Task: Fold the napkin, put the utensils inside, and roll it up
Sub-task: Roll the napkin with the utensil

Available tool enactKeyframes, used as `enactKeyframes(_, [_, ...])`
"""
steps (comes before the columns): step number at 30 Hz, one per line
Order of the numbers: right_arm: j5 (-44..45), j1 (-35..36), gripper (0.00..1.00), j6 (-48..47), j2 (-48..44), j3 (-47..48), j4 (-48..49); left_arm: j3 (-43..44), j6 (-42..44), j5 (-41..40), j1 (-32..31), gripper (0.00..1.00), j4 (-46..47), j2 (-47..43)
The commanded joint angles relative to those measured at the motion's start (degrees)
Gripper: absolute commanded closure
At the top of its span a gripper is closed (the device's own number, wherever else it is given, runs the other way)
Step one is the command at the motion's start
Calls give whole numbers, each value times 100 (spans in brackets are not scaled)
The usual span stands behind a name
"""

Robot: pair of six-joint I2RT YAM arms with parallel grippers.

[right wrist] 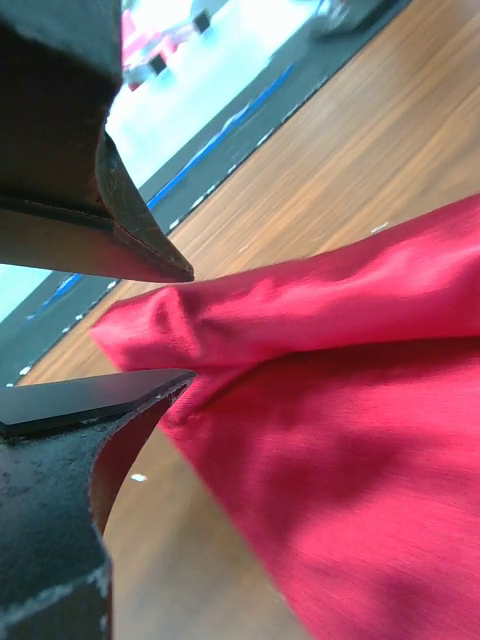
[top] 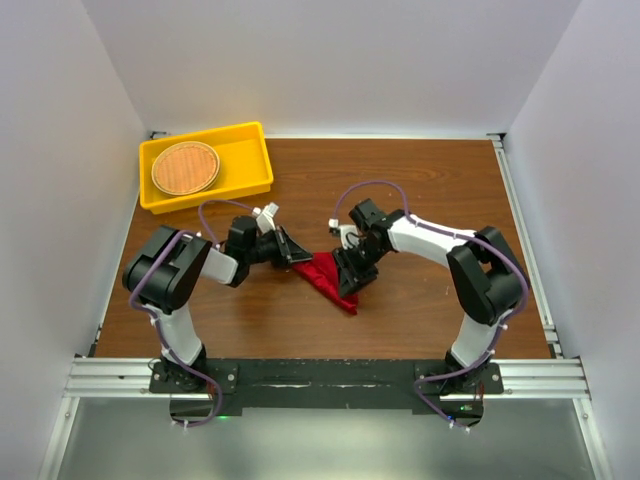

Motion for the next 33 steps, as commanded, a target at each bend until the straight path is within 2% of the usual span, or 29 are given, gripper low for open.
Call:
enactKeyframes(1, [675, 98, 58, -10, -232, -680, 86, 71, 516, -450, 67, 95, -907, 228])
enactKeyframes(5, [1227, 98, 70, 174, -407, -972, 140, 124, 613, -458, 58, 95, -1152, 219])
enactKeyframes(6, [1369, 98, 78, 192, -443, -1007, 131, 150, 631, -458, 58, 95, -1196, 219])
enactKeyframes(7, [1544, 107, 81, 210, -478, -1025, 70, 159, 674, -458, 58, 96, -1232, 219])
enactKeyframes(11, [2064, 107, 85, 219, -610, -911, -106, 150, 727, -458, 67, 96, -1337, 219])
enactKeyframes(12, [2134, 124, 84, 210, -662, -807, -141, 133, 727, -450, 76, 96, -1338, 228])
enactKeyframes(15, [2222, 334, 71, 140, -759, -412, -238, 141, 727, -414, 93, 96, -1399, 237])
enactKeyframes(16, [2275, 422, 63, 122, -768, -280, -273, 150, 745, -414, 93, 96, -1425, 237])
enactKeyframes(19, [2355, 844, 52, -44, -655, 265, -186, 185, 771, -406, 111, 97, -1504, 237])
enactKeyframes(23, [2223, 1161, 46, -211, -242, 890, -19, 255, 824, -406, 128, 97, -1654, 289])
enactKeyframes(27, [2144, 1372, 45, -466, 277, 1504, -10, 273, 789, -388, 137, 97, -1707, 342])
enactKeyframes(33, [2231, 1662, 44, -616, 620, 1586, 147, 352, 727, -362, 137, 98, -1724, 325])
